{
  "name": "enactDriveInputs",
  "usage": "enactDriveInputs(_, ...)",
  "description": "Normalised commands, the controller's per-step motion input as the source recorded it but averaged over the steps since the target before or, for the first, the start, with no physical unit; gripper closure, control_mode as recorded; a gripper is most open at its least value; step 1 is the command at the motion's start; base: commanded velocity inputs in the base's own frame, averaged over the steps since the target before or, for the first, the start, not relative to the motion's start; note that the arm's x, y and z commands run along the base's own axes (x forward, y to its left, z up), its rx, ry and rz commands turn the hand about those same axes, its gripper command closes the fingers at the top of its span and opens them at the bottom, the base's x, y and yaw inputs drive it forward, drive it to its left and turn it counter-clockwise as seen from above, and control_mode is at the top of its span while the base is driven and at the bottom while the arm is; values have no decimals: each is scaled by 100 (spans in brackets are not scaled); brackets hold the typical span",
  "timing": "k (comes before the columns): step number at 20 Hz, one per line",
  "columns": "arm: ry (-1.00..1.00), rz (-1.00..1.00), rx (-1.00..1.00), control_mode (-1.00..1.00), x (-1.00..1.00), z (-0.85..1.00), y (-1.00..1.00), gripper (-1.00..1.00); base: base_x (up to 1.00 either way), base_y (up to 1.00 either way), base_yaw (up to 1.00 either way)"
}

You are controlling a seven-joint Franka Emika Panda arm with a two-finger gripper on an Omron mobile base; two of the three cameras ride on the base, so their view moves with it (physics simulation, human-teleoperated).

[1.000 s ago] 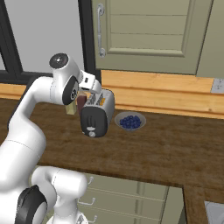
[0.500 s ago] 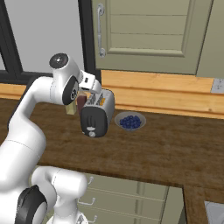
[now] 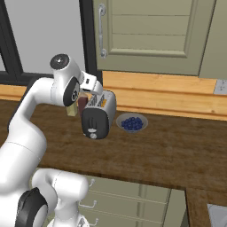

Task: Start the toaster. Once the lever pops up, take the bread to the plate on the dining counter.

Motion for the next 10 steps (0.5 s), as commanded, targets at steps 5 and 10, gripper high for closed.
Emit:
enactDriveInputs(5,0,0,0,-100,0,0,0,-100,0,0,0)
enactDriveInputs(10,0,0,0,-100,0,0,0,-100,0,0,0)
